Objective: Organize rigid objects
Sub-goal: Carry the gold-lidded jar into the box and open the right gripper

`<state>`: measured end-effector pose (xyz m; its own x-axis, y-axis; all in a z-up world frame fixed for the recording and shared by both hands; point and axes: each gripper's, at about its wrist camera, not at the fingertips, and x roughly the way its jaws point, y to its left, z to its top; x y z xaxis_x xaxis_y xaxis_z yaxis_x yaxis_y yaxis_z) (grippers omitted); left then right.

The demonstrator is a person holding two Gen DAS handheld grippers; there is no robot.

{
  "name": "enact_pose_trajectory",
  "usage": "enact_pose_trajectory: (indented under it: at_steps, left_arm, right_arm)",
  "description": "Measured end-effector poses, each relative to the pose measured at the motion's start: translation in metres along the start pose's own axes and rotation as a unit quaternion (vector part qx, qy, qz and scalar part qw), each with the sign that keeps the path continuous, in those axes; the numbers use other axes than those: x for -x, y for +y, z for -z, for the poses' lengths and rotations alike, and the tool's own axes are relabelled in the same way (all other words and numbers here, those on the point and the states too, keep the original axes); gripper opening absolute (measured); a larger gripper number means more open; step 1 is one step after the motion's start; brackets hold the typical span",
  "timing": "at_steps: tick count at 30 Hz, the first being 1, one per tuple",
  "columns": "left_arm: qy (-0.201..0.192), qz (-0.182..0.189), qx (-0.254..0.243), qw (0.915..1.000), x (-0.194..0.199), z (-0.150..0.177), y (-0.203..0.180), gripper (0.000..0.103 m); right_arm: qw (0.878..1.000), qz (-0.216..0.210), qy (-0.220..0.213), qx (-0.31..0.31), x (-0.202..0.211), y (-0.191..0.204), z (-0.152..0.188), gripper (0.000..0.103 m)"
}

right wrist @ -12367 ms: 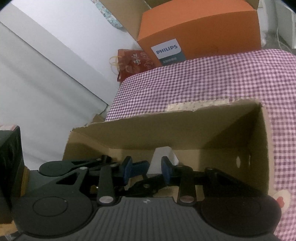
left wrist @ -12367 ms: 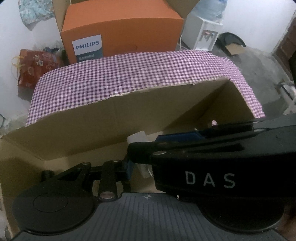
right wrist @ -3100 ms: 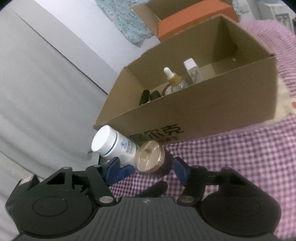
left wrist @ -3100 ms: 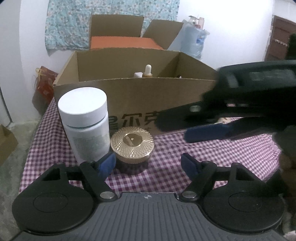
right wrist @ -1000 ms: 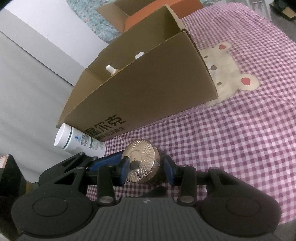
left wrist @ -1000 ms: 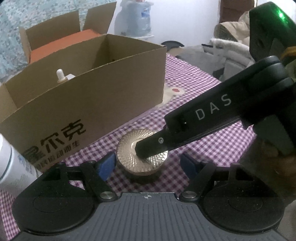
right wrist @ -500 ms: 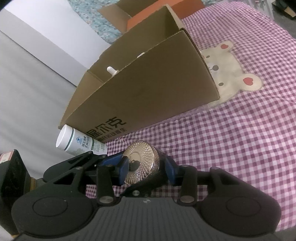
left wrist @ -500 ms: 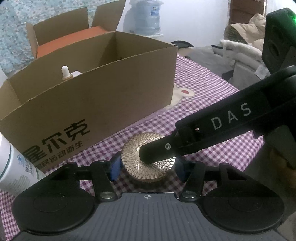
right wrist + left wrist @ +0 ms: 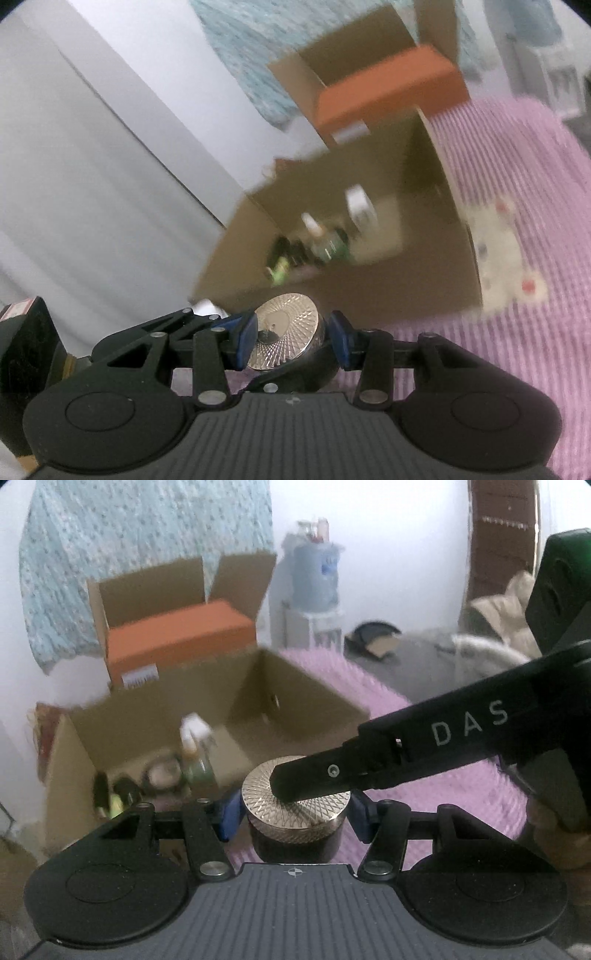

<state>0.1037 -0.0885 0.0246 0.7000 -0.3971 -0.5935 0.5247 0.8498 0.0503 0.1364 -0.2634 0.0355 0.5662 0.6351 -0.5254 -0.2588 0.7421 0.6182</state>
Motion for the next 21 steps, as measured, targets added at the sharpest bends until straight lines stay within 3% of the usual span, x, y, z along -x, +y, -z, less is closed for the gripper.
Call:
enact_pose_trajectory:
  at_steps: [5, 8, 14, 21]
  left_arm:
    - [-0.023, -0.012, 0.006, 0.9997, -0.01, -0.044, 0.009, 0.057]
    - [-0.016, -0.014, 0.023, 0.9995, -0.03, -0.062, 0.02, 0.057]
    - [0.033, -0.013, 0.063, 0.9974, -0.09, -0.079, 0.044, 0.057]
    - [0.105, 0.002, 0.118, 0.9875, -0.154, -0.08, 0.067, 0.057]
  right_arm:
    - [0.999, -0.004, -0.02, 0.037, 0.003, 0.012, -0.049, 0.046]
    - [0.999, -0.006, -0.009, 0.039, -0.011, 0.006, -0.081, 0.046]
    - [0.999, 0.007, 0.043, 0.024, -0.062, -0.023, -0.124, 0.046]
    - [0.991, 0.067, 0.097, 0.062, -0.118, -0.045, -0.142, 0.046]
